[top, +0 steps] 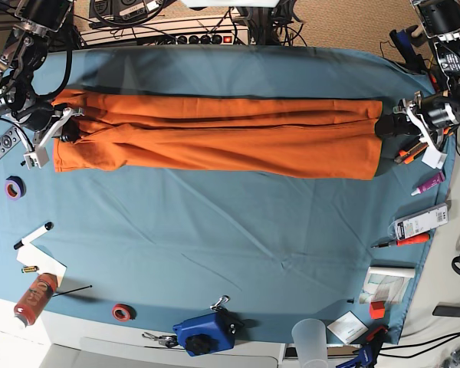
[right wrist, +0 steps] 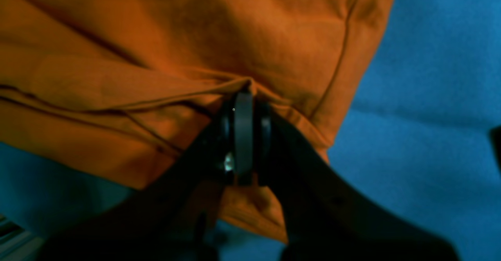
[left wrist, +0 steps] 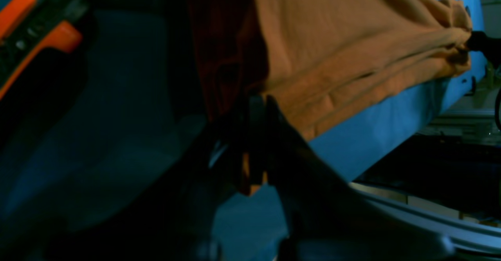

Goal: Layout the t-shirt on the table in an organized manner, then fold the t-shirt properly
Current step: 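Fold the hem over toward the collar with both grippers, then regrasp the folded strip ends and straighten it with both grippers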

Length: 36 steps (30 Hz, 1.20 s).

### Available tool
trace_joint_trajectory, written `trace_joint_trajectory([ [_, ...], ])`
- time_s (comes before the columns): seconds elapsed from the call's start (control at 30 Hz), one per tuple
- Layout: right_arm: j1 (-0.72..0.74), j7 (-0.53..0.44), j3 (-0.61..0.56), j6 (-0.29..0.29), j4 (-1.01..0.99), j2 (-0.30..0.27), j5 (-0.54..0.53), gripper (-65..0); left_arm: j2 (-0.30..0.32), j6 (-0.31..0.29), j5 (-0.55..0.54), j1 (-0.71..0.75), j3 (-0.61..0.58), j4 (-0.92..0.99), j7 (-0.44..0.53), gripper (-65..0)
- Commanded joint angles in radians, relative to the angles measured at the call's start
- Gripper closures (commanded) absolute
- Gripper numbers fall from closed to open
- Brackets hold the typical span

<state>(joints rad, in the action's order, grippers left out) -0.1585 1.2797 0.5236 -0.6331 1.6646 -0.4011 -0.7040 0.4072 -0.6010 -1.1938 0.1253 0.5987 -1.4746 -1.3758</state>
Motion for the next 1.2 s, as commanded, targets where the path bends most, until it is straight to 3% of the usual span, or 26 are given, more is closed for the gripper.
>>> trace_joint_trajectory([
  [0.0, 0.009, -0.008, 0.008, -0.004, 0.018, -0.023, -0.003, 0.0, 0.020, -0.003, -0.022, -0.006, 0.007, -0.016, 0.006, 0.0],
  [0.1, 0.009, 0.024, 0.008, -0.007, 0.018, -0.023, -0.004, 0.0, 0.020, -0.002, -0.022, -0.006, 0.007, -0.016, 0.006, -22.3],
  [0.17, 0.009, 0.068, 0.008, -0.007, 0.018, -0.023, -0.016, -9.4, 0.022, 0.011, -0.024, -0.006, 0.007, -0.016, 0.006, -32.0],
  [0.2, 0.009, 0.084, 0.008, -0.007, 0.018, -0.023, -0.024, -13.2, 0.024, 0.029, -0.026, -0.006, 0.007, -0.016, 0.007, -33.3],
  [0.27, 0.009, 0.111, 0.008, -0.006, 0.018, -0.023, -0.033, -17.3, 0.028, 0.035, -0.025, -0.006, 0.007, -0.029, 0.007, -33.3],
  [0.37, 0.009, 0.112, 0.008, -0.006, 0.018, -0.023, -0.040, -17.3, 0.027, 0.031, -0.015, -0.006, 0.017, -0.088, 0.013, -33.3],
  [0.53, 0.009, 0.112, 0.008, -0.005, 0.018, -0.023, -0.040, -17.3, 0.026, 0.044, 0.089, -0.006, 0.022, -0.217, 0.120, -33.5],
  [0.63, 0.009, 0.112, 0.008, 0.006, 0.018, -0.023, -0.040, -17.3, 0.024, 0.053, 0.167, -0.005, -0.020, -0.224, 0.128, -33.5],
  [0.83, 0.009, 0.112, 0.008, 0.026, 0.018, -0.023, -0.040, -17.3, 0.011, 0.138, 0.299, 0.005, -0.181, -0.223, 0.154, -33.6],
  [1.0, 0.009, 0.112, 0.008, 0.028, 0.018, -0.023, -0.040, -17.3, -0.048, 0.229, 0.443, 0.005, -0.230, -0.219, 0.173, -33.5],
  [1.17, 0.009, 0.111, 0.008, 0.028, 0.018, -0.023, -0.040, -17.3, -0.094, 0.281, 0.443, 0.006, -0.229, -0.172, 0.154, -33.5],
])
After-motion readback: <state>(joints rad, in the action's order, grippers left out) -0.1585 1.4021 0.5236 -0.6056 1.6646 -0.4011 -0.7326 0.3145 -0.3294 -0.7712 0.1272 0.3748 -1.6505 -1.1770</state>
